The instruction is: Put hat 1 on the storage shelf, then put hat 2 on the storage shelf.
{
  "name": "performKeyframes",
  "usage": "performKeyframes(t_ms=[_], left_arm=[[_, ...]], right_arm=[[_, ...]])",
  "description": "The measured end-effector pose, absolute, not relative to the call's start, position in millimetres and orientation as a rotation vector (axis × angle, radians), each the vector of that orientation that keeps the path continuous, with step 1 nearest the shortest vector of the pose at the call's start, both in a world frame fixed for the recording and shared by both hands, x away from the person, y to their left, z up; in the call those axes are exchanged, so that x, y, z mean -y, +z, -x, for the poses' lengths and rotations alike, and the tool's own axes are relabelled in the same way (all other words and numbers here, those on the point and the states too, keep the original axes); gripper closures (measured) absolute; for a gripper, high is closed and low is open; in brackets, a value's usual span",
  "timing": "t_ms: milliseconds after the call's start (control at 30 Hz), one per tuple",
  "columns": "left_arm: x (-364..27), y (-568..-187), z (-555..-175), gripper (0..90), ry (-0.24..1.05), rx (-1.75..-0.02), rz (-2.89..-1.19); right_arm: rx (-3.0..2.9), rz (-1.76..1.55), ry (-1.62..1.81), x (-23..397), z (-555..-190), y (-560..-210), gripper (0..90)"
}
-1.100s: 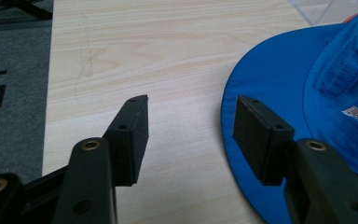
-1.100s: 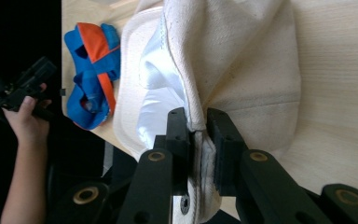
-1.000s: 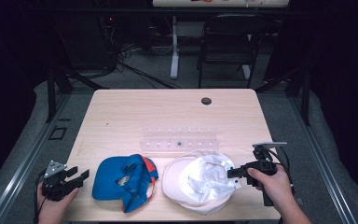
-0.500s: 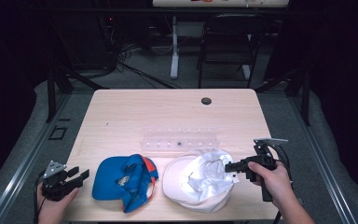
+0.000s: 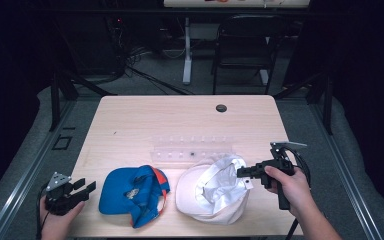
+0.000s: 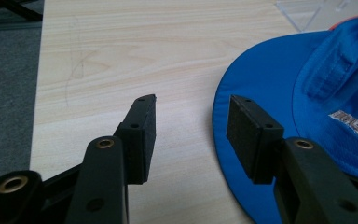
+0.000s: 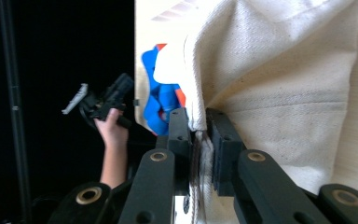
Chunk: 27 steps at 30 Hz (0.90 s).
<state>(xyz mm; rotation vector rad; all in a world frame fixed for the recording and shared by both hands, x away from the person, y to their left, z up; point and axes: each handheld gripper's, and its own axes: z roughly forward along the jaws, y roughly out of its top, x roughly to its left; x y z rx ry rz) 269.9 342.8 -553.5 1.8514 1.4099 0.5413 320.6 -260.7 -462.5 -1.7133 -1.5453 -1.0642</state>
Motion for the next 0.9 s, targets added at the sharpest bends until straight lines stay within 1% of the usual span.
performKeyframes(t_ms=[700, 900], left_arm=[[-341, -553, -269, 52.7, 0.536, -1.399, -1.862], [-341, -554, -270, 52.6, 0.540, -1.401, -1.854]], right_arm=[[1.501, 1.636, -1.145, 247, -330, -412, 81.3], [1.505, 1.626, -1.142, 246, -332, -403, 81.3]])
